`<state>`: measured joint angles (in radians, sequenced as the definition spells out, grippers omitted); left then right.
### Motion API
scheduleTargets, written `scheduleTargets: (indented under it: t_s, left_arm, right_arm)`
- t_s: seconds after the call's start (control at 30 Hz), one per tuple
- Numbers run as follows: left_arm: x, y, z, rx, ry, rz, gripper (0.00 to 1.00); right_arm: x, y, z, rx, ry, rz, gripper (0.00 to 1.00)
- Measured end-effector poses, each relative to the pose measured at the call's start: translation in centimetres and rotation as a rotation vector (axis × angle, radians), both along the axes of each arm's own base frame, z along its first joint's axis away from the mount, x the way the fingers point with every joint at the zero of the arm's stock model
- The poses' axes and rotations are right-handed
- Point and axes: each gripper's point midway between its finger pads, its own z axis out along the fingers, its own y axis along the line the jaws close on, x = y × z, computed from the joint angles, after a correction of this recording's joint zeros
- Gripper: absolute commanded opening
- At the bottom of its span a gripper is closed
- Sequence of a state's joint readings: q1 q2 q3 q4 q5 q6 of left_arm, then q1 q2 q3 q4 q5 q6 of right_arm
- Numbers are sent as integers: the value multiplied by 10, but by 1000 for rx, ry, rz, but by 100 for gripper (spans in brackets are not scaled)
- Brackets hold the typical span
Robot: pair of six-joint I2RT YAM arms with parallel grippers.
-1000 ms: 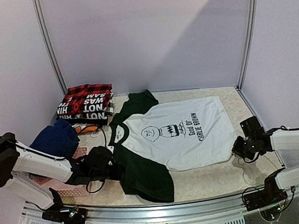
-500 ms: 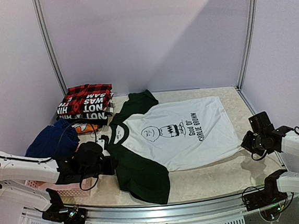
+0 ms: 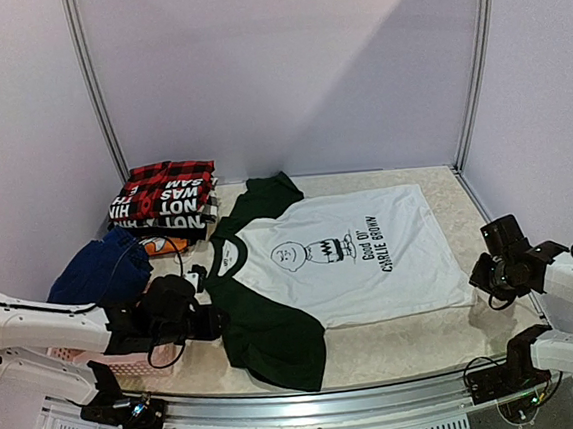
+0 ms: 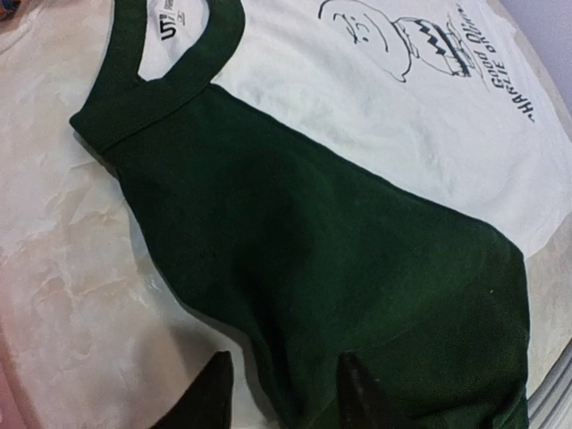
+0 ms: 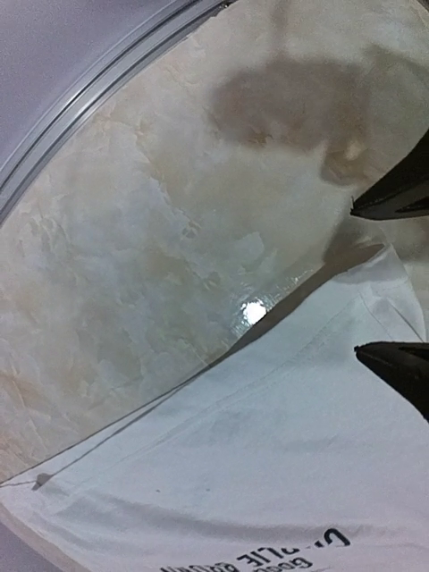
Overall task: Fold and stack the mixed laundry pile
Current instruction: Pick up the flattened T-shirt from the center of the board.
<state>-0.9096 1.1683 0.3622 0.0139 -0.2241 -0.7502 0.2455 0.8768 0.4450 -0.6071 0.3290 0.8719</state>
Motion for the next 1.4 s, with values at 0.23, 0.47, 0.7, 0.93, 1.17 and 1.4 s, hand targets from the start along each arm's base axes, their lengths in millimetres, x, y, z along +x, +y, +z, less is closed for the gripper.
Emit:
scheduleTargets:
  t_s: [0.23,0.47,0.7,0.93,1.17,1.4]
  left_arm:
    - [-26,-2,26,40,-29,-100,76]
    - [-68,-25,53,86,-34,-284,76]
    - [-100,-37,24,267,32,-442,70]
    - [-103,-49,-19,416,82,-516,44]
    - [-98,-74,-25,428,73,-545,0]
    - [-130,-108,29,376,43,-604,0]
  right_arm:
    - [6,18,28,78,-92,96,66]
    - [8,47,21,175,-49,236,69]
    - [9,68,23,248,-70,330,70]
    - [4,73,18,264,-58,363,70]
    - [3,77,20,273,-66,382,70]
    - [2,76,20,269,-66,379,70]
